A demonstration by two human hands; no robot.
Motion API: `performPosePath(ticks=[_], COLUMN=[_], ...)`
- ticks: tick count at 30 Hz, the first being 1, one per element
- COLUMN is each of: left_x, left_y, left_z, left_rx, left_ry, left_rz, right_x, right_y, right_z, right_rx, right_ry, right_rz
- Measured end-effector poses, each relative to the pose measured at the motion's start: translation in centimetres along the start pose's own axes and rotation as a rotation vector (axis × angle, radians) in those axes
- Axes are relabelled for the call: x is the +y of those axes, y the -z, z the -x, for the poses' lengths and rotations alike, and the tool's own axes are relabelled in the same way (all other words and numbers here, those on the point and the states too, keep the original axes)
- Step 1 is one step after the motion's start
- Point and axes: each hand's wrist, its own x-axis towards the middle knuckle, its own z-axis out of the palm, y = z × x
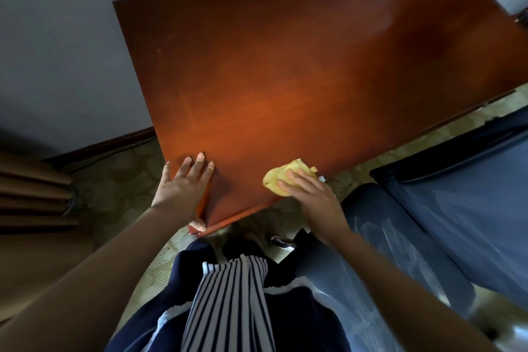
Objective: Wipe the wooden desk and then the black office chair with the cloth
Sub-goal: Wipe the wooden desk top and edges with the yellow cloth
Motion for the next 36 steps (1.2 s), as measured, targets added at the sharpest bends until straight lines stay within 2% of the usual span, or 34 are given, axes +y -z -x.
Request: performPosePath(ticks=[6, 12, 16, 19, 21, 24, 29, 36], left_x=[0.0, 0.0, 0.1, 0.1, 0.1, -0.2, -0.8, -2.0], left_y=[-0.5, -0.6, -0.4, -0.2, -0.1, -0.2, -1.2, -5.2], left_z=[-0.3, -0.2, -0.2, -0.2, -0.1, 0.0, 0.5, 2.1], left_rx=[0.011, 0.009, 0.004, -0.004, -0.001, 0.008, 0.059, 0.225], left_ry=[0.008, 0.008, 0.009, 0.01, 0.005, -0.004, 0.008, 0.145], left_rz=[-0.005, -0.013, -0.019, -0.008, 0.009, 0.032, 0.116, 0.414], right_x=[7.8, 13.1, 12.9, 10.3, 8.1, 4.5, -2.1, -8.9], right_y=[3.3, 6.4, 7.2, 6.5, 5.5, 3.7, 0.9, -2.3], right_z=[-1.4, -4.6, -7.7, -9.6, -10.1, -9.9, -8.5, -5.9], right_rx=[0.192, 0.162, 0.122, 0.122, 0.13, 0.15, 0.093, -0.014], right_ry=[-0.257, -0.514, -0.724, -0.808, -0.77, -0.62, -0.298, 0.24], right_rz=[-0.038, -0.073, -0.089, -0.045, -0.021, -0.026, -0.035, -0.104])
